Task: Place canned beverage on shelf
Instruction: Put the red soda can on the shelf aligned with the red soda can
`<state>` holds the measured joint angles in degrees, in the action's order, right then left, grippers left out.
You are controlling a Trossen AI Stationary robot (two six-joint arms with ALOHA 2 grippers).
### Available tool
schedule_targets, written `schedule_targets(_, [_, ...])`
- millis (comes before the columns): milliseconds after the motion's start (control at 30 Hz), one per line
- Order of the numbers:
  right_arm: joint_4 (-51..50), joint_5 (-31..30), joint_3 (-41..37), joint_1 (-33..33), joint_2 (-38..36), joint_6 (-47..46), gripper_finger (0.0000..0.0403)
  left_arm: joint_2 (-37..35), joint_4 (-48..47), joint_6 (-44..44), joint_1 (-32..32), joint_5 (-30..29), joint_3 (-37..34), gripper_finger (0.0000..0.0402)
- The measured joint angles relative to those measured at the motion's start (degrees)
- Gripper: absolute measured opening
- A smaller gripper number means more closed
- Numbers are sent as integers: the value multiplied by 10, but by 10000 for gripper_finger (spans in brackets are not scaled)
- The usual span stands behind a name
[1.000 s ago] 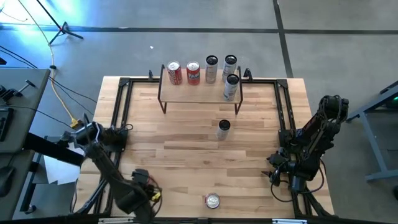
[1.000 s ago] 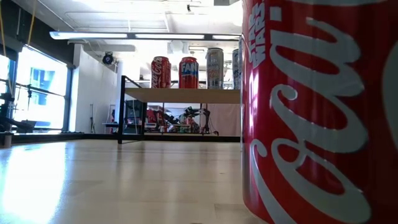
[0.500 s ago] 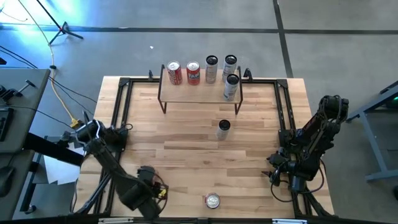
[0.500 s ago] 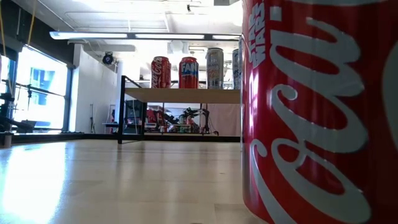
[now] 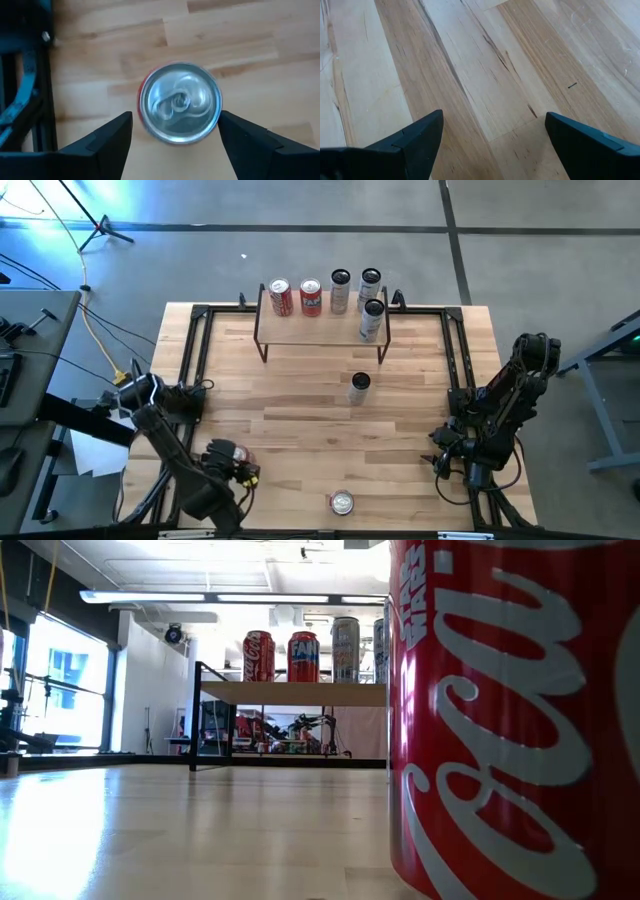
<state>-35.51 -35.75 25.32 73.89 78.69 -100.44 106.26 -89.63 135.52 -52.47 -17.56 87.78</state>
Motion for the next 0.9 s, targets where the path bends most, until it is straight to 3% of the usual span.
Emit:
schedule_targets(700, [0,0,0,0,0,0,339,-17,48,-32,27,-11,-80,275])
schedule_targets(900, [0,0,0,0,0,0,339,-41,68,-27,25,-3,-80,302])
